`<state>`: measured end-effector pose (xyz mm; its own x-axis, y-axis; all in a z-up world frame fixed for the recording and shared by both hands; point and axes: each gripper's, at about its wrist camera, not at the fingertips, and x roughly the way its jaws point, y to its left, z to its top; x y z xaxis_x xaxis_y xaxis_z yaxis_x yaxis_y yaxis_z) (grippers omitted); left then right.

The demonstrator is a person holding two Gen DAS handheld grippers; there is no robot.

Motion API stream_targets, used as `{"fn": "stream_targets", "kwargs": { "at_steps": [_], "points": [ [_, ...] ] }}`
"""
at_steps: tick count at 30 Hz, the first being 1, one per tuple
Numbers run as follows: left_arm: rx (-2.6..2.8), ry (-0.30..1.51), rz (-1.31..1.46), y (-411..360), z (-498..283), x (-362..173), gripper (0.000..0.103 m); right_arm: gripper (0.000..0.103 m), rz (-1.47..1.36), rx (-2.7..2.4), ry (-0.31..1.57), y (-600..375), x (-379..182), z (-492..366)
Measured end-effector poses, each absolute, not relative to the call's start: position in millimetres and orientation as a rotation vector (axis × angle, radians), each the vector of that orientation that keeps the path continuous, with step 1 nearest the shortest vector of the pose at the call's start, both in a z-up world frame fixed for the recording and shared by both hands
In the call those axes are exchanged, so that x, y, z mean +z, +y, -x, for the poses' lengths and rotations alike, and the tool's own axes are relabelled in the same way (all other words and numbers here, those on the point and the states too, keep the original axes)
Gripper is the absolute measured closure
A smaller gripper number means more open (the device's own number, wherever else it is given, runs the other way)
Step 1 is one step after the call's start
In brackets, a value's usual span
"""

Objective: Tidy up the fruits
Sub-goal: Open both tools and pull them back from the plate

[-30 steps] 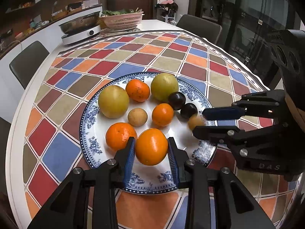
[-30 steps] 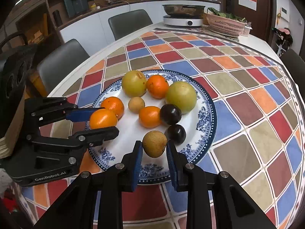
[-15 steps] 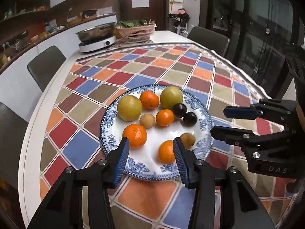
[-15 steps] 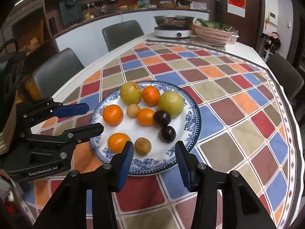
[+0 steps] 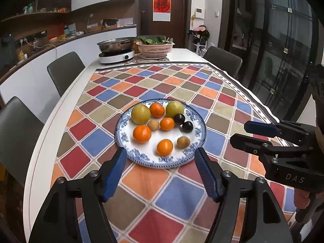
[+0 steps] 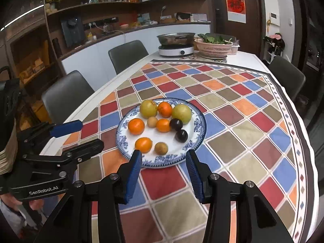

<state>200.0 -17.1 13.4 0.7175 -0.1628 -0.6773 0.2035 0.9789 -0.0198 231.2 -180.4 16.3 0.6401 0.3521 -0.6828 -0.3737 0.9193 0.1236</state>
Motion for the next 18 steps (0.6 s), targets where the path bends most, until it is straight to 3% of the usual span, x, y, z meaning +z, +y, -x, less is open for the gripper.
{"fn": "stream_targets", "kwargs": {
  "at_steps": [18],
  "points": [
    [-0.150, 0.693, -0.061, -21, -122, 23, 0.021, 0.053, 0.043, 0.357, 0.730, -195, 23, -148]
  ]
}}
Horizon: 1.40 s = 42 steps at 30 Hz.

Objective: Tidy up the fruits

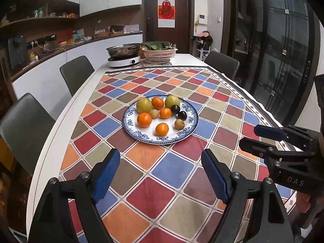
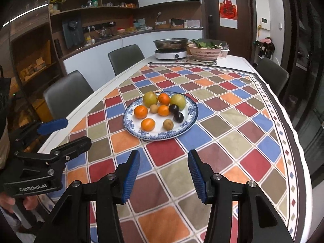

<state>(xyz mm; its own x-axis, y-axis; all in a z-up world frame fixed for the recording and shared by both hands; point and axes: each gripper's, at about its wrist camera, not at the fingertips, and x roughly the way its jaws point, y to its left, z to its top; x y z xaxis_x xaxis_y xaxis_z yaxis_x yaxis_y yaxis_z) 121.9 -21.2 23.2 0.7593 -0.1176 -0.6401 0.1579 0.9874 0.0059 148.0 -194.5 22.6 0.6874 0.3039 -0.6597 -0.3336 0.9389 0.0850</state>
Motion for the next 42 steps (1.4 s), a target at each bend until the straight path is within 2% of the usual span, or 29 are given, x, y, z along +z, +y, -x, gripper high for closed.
{"fn": "stream_targets", "kwargs": {
  "at_steps": [16, 38, 42],
  "points": [
    [-0.113, 0.639, -0.066, -22, -89, 36, 0.016, 0.053, 0.042, 0.347, 0.696, -198, 30, -111],
    [-0.096, 0.625, -0.065, -21, -83, 40, 0.016, 0.053, 0.044, 0.346, 0.684, -198, 32, -103],
    [-0.094, 0.622, -0.065, -21, -82, 40, 0.011, 0.053, 0.044, 0.345, 0.684, -198, 33, -102]
  ]
}}
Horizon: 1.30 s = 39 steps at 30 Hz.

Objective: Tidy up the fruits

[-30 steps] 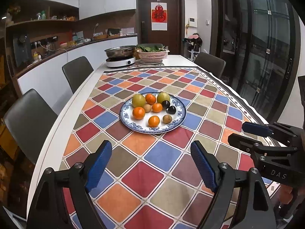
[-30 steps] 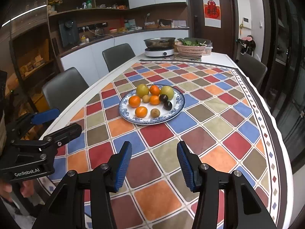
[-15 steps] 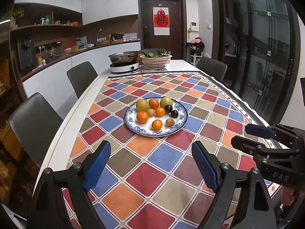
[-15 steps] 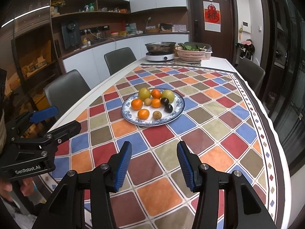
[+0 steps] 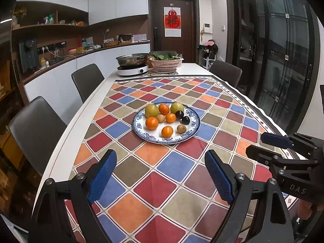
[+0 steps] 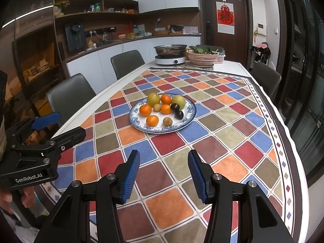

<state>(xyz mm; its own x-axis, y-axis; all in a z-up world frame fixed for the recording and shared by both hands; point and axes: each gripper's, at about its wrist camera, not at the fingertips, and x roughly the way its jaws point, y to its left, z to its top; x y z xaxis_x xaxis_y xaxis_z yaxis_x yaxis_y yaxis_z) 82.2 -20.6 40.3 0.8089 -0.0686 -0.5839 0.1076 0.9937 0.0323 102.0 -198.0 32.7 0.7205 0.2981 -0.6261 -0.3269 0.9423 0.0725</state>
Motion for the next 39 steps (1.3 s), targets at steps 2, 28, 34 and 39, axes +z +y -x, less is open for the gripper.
{"fn": "stream_targets", "kwargs": {
  "at_steps": [2, 28, 34, 39],
  "points": [
    [-0.087, 0.616, -0.067, -20.4, -81.6, 40.3, 0.008, 0.053, 0.044, 0.344, 0.684, -198.0, 32.7, -101.7],
    [-0.088, 0.586, -0.057, -19.7, -78.0, 45.4, 0.005, 0.053, 0.043, 0.349, 0.686, -198.7, 31.5, -98.9],
    [-0.087, 0.585, -0.058, -19.7, -78.0, 45.3, 0.005, 0.053, 0.043, 0.351, 0.687, -198.6, 30.6, -98.7],
    [-0.086, 0.590, -0.056, -18.9, -78.4, 45.0, 0.005, 0.053, 0.045, 0.349, 0.688, -198.4, 30.6, -98.8]
  ]
}}
